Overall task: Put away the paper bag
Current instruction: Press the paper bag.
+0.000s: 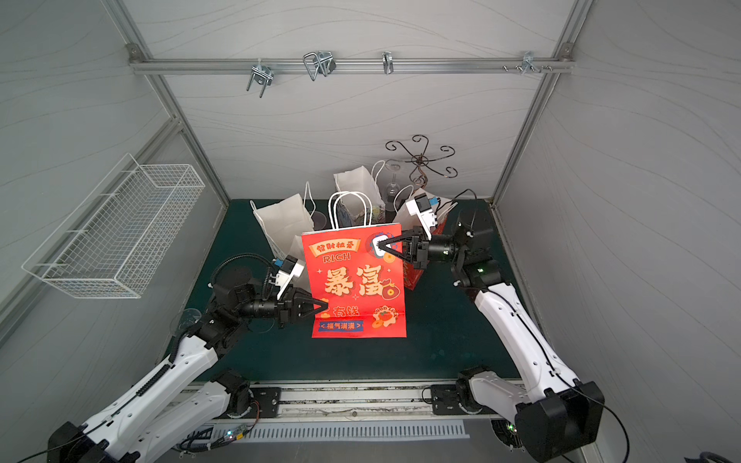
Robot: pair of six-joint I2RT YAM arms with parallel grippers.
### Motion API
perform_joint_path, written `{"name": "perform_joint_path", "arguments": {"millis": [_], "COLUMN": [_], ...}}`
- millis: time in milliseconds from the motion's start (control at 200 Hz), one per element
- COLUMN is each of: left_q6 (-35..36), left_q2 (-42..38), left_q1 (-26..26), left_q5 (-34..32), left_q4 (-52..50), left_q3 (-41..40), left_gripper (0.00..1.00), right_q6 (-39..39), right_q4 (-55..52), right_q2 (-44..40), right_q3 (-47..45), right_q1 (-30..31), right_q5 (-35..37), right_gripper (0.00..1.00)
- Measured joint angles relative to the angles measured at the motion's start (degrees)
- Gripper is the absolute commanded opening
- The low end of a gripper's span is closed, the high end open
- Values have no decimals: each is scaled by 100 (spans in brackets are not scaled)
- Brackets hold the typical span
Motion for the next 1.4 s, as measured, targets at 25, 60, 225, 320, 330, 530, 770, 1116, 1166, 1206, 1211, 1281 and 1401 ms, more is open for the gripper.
{"name": "perform_joint_path", "arguments": {"millis": [25,60,225,320,330,530,770,1116,1166,1206,1211,1281,1401], "left_q6": [-28,-136,-503,-710,-732,-1040,-1067,-1067,-1067,-1071,-1071,-1095,-1220], "left_q2": [11,37,328,470,476,520,503,476,476,476,476,476,474], "left_q1": [0,0,0,-2,-2,-2,-7,-7,-7,-7,-7,-7,-11], "left_q5": [-13,-48,-245,-382,-387,-509,-612,-623,-627,-625,-623,-623,-632], "left_q4": [7,24,391,710,758,1309,1447,1464,1478,1488,1491,1504,1670], "left_q3": [2,13,225,372,378,398,374,234,234,234,234,234,234], "left_gripper": [55,56,43,16,13,0,0,0,0,0,0,0,0], "right_q6": [-50,-116,-348,-407,-413,-463,-254,61,74,70,70,46,-131], "right_q4": [-26,-79,-299,-352,-356,-422,-474,-293,-260,-236,-234,-236,-374], "right_q2": [0,0,0,0,0,2,87,173,168,157,151,111,26], "right_q3": [0,2,7,13,15,122,323,463,452,431,424,369,260], "right_q1": [2,9,57,68,68,61,22,-28,-33,-37,-39,-55,-63], "right_q5": [0,0,2,2,4,74,50,24,17,20,20,42,17], "right_gripper": [0,0,0,0,0,0,30,0,0,0,0,27,44]}}
